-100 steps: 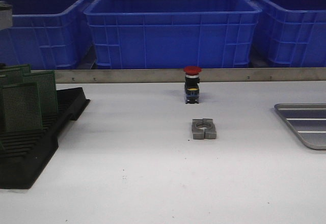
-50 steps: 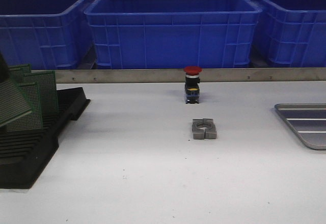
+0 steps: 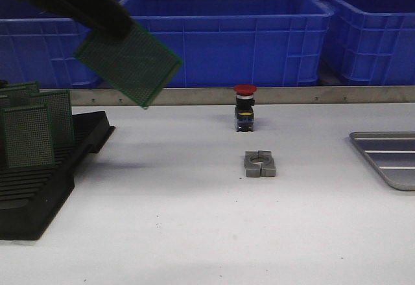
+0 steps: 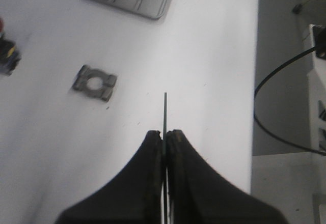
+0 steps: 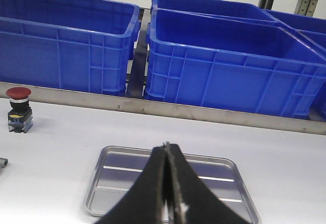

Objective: Place circuit board on tray

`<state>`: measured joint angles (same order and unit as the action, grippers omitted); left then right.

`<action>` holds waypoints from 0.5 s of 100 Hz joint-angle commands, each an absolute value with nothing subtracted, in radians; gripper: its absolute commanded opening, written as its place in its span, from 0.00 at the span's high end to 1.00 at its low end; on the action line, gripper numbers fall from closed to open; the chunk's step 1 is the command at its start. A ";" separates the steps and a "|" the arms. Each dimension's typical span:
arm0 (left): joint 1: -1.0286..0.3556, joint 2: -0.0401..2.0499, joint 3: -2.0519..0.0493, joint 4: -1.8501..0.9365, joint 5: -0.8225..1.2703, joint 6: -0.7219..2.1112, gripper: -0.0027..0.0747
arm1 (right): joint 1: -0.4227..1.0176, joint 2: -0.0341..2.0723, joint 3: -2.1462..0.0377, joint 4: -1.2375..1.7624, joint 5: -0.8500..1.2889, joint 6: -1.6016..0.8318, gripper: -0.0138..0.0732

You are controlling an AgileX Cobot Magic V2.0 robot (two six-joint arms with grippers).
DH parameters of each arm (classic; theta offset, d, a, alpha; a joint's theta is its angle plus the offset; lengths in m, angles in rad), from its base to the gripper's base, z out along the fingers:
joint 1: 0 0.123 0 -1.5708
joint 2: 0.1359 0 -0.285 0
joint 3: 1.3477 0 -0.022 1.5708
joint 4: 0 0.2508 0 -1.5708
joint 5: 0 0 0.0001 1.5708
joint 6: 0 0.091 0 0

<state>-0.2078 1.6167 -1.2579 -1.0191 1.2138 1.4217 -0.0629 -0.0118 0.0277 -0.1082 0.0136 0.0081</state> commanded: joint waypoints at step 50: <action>-0.375 1.600 -1.286 -1.195 1.275 1.413 0.99 | -0.063 -0.032 0.026 -0.103 -0.085 0.000 0.91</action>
<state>-0.3802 1.6348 -1.2579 -1.1138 1.2119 1.4217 -0.0629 -0.0118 0.0277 -0.1082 0.0136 0.0081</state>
